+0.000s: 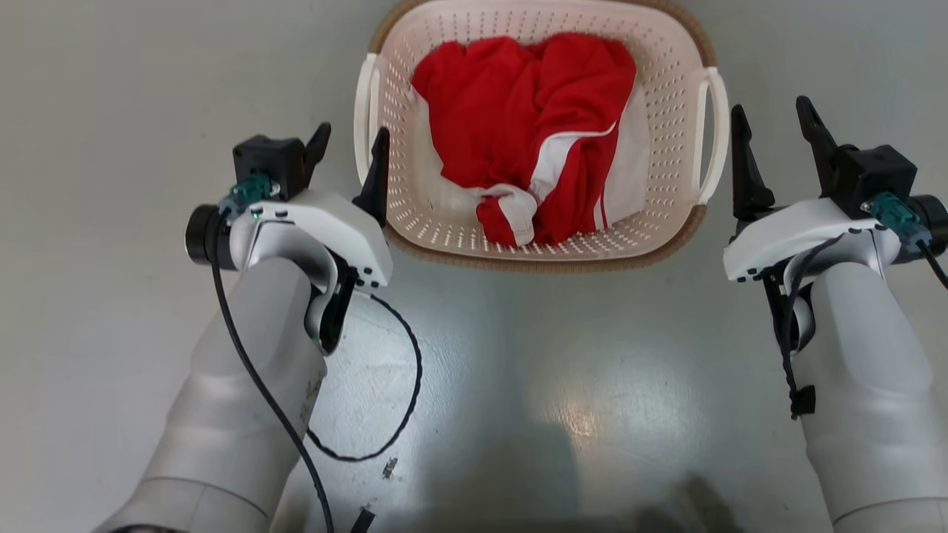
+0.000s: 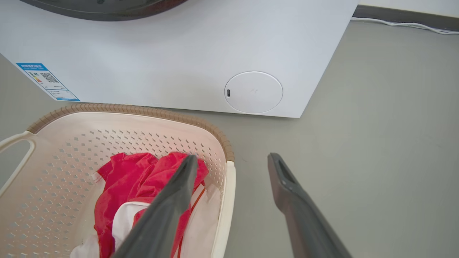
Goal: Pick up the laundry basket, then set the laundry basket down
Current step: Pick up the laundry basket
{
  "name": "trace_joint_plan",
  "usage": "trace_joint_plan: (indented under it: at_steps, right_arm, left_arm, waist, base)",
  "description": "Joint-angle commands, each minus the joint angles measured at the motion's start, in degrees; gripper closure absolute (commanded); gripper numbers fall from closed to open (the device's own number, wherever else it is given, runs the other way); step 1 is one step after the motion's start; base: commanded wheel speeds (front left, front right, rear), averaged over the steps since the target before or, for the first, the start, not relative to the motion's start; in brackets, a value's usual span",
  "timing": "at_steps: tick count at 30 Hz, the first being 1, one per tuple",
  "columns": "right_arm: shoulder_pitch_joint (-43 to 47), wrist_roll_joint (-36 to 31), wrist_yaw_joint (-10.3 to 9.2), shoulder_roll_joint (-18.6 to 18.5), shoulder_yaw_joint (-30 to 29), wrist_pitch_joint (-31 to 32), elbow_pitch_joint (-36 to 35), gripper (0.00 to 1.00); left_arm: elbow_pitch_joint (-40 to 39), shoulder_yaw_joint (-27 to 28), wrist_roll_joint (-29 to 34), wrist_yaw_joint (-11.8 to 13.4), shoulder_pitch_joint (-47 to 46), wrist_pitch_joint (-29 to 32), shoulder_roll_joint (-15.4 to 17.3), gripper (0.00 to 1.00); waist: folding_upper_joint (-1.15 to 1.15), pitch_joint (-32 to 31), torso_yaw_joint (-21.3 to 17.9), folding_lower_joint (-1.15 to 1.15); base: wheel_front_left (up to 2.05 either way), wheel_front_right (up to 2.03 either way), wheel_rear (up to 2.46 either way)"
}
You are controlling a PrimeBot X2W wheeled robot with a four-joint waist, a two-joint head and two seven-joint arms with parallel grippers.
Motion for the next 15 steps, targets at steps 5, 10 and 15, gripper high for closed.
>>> trace_joint_plan:
  at_steps: [5,10,15]
  right_arm:
    - [-1.32,2.04,0.35,0.41,2.44,-0.78,-0.21,0.0]
    - [-2.11,3.64,0.35,0.41,3.41,-0.78,-0.09,0.0]
    - [-3.18,5.34,0.35,0.41,4.19,-0.78,0.66,0.0]
  left_arm:
    - [2.32,0.14,1.64,0.12,-3.9,-0.34,1.12,0.0]
    - [4.34,-0.26,2.65,0.44,-6.23,-0.34,1.12,0.0]
    - [6.07,-0.66,3.94,0.54,-8.8,-0.34,1.12,0.0]
  waist:
    - [0.0,4.14,-0.63,0.0]
    - [0.0,6.13,-0.99,0.0]
    - [0.0,8.11,-1.39,0.0]
  base:
    - [0.0,0.0,0.0]
    - [0.0,0.0,0.0]
    - [0.0,0.0,0.0]
